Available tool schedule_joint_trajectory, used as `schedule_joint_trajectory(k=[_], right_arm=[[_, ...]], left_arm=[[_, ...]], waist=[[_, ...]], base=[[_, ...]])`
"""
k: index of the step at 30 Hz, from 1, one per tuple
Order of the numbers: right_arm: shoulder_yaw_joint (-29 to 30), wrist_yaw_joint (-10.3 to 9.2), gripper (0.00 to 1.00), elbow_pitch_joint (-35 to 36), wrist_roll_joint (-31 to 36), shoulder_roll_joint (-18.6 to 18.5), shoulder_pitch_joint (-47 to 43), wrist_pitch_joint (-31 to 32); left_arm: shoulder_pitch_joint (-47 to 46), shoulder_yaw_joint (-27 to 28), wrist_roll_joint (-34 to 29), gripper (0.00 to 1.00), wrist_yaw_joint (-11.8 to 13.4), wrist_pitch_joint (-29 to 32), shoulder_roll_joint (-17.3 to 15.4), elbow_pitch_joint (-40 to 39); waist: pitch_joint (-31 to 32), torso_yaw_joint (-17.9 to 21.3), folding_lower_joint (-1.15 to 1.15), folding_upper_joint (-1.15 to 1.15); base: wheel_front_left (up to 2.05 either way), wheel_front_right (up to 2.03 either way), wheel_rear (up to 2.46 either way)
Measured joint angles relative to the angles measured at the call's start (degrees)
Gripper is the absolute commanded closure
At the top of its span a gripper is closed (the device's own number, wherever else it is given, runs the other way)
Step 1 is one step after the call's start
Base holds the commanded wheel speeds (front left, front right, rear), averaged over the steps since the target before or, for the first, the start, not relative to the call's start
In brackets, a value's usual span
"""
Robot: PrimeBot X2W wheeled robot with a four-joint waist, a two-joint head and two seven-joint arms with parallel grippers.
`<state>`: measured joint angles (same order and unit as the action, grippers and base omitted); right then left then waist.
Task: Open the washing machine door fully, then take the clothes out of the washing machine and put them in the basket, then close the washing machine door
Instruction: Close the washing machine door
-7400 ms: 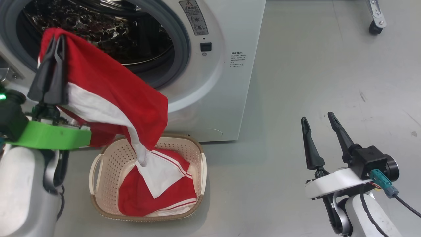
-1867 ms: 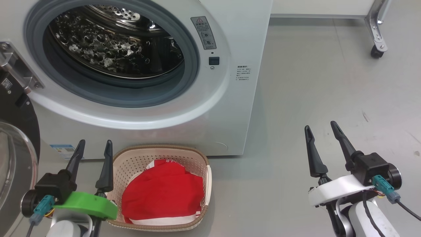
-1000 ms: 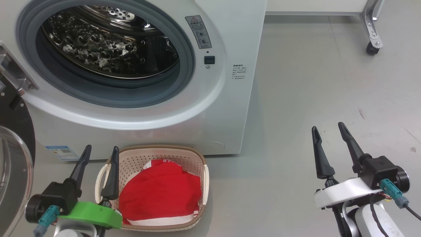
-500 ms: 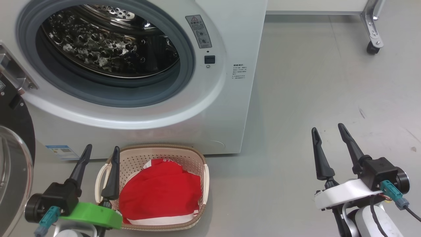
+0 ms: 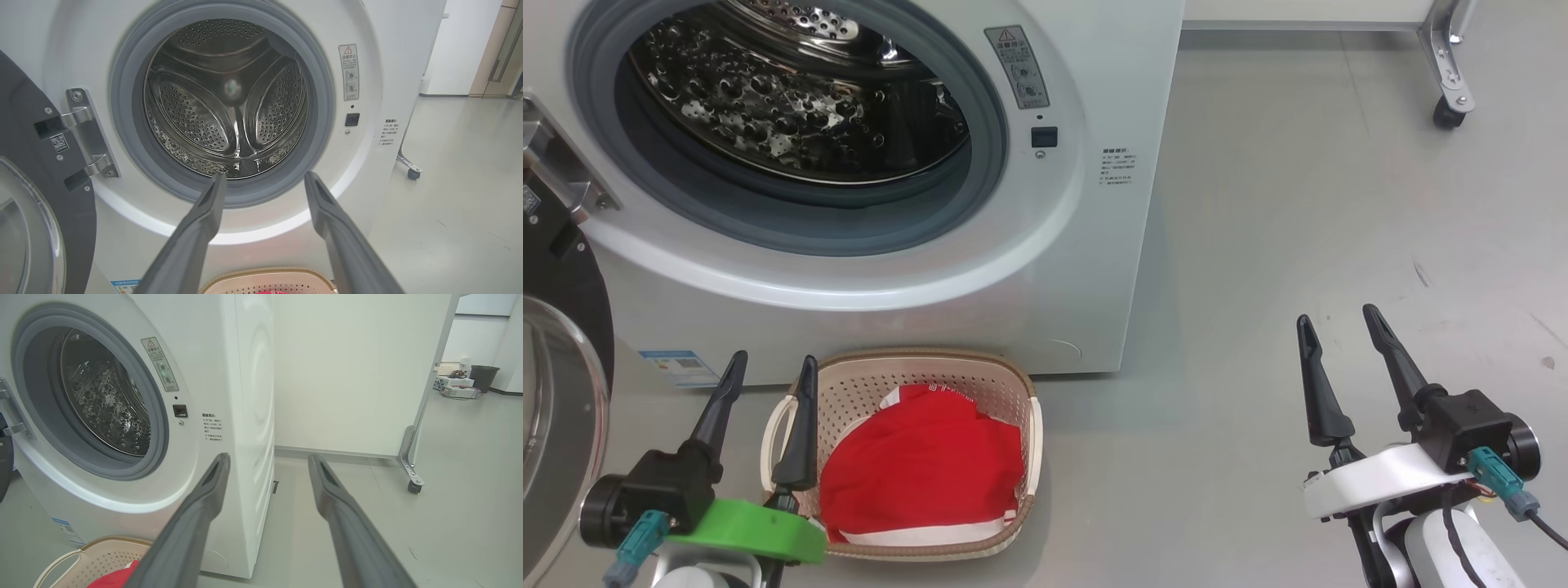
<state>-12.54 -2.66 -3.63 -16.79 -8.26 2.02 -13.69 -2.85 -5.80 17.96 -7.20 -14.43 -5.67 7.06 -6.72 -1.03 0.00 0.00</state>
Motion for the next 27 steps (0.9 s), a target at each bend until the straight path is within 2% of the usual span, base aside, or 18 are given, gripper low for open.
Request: schedule_joint_trajectory(k=[27], right_arm=[[-0.2,-0.1,0.0,0.1,-0.1,0.0,-0.1,0.0]], left_arm=[[0.1,0.0,-1.3,0.0,0.0,0.0,0.7,-1.9]], waist=[[0.0,-0.2,0.0,0.0]], base=[[-1.06,1.06,0.0]])
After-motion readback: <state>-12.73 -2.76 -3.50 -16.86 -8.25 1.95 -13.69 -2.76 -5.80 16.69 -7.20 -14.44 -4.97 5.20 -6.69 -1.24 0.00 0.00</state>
